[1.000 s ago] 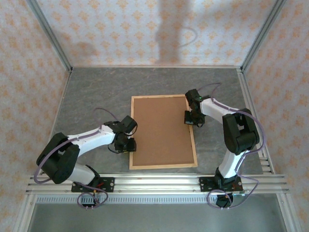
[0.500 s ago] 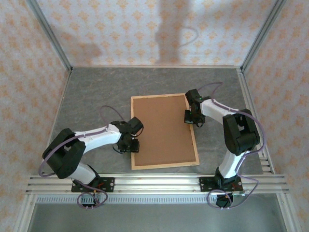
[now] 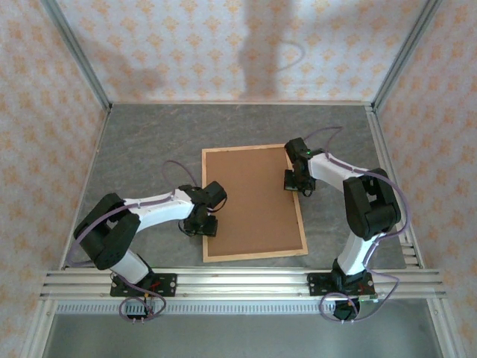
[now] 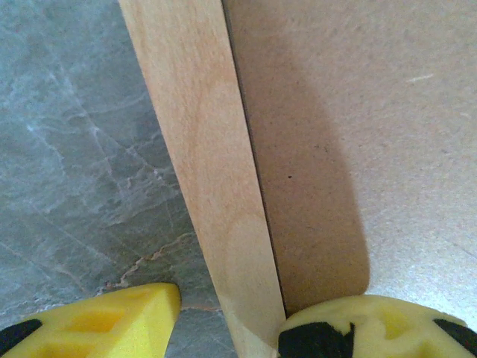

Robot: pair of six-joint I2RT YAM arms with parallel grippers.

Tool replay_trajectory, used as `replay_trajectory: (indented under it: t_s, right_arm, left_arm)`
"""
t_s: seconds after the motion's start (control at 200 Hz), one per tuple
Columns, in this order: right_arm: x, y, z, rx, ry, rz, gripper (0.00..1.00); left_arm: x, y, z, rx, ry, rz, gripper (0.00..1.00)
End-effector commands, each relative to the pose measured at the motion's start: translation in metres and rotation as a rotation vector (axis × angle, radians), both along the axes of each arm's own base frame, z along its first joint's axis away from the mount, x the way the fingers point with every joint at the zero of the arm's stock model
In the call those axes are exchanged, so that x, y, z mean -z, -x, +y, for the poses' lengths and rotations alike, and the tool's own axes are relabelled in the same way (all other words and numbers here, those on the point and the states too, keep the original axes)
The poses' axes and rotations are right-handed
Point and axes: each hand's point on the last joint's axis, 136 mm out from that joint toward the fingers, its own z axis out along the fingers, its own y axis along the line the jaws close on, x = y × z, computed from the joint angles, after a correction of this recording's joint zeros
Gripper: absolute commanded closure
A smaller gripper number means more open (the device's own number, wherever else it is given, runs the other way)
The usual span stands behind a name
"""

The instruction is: Put the photo into the frame

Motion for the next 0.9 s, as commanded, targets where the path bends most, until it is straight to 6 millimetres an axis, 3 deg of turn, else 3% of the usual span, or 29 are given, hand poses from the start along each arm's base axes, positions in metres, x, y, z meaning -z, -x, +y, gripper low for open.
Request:
replay_trajectory:
  t_s: [0.0,0.896]
  right_arm:
    - [0.027,0.030,0.020,-0.030,-0.045,0.121,0.99]
    - [0.028,0.030,0.021,-0.030,-0.040,0.123,0.99]
  left_arm:
    - [0.041,0.011,-0.022,0.064,0.076,0.046,0.47]
    - [0.033,-0.002,-0.029,0.179,0.093,-0.012,0.36]
